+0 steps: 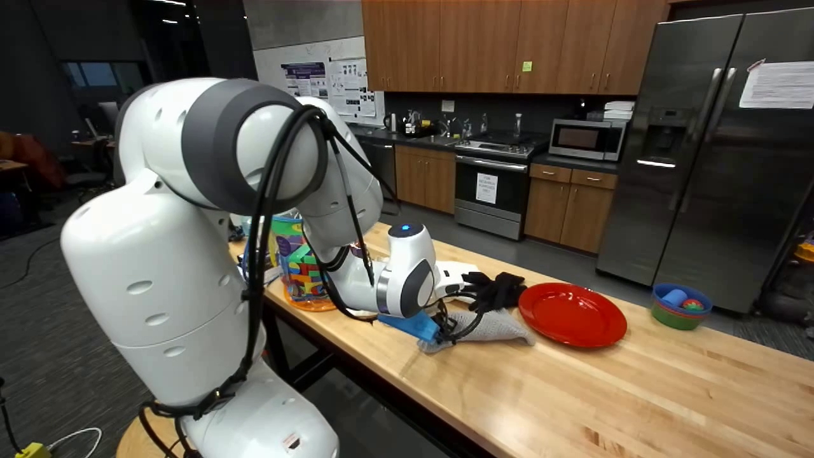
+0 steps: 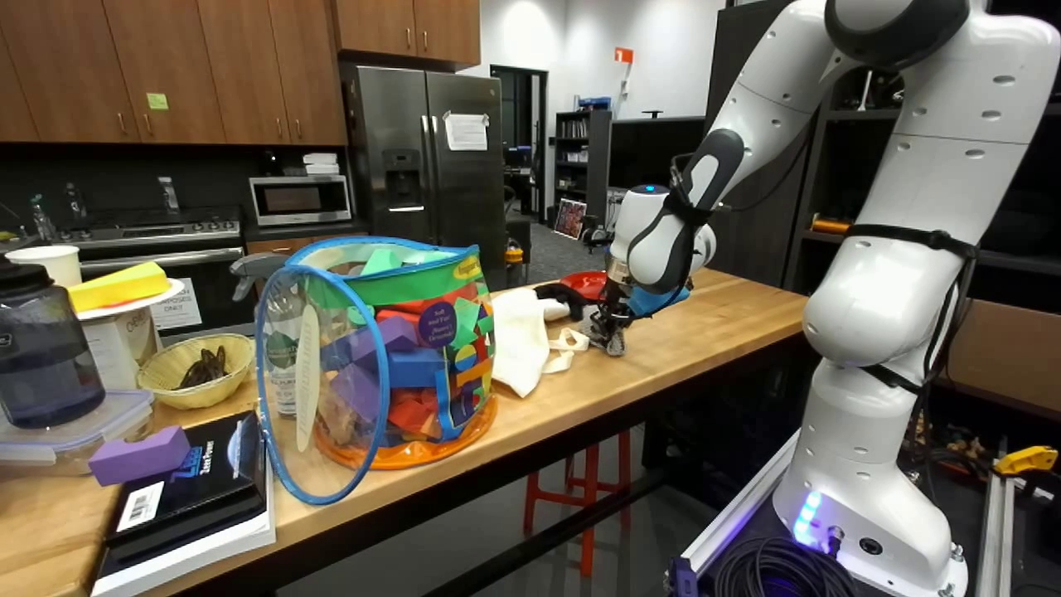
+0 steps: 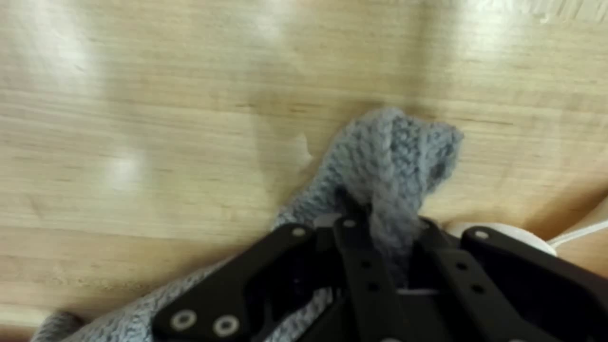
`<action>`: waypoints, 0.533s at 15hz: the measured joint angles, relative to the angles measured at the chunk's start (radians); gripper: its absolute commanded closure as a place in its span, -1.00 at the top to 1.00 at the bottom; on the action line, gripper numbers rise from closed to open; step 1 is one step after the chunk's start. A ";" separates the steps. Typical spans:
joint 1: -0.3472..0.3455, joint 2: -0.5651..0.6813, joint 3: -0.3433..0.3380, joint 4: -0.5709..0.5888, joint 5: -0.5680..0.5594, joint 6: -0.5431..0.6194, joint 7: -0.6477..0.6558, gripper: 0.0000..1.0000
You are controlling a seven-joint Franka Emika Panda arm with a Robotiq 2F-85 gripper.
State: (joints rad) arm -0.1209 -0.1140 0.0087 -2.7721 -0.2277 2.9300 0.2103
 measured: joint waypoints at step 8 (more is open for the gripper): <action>-0.101 -0.001 -0.077 0.001 -0.026 -0.008 -0.029 -0.93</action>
State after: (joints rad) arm -0.2223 -0.1149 -0.0681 -2.7708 -0.2535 2.9224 0.1809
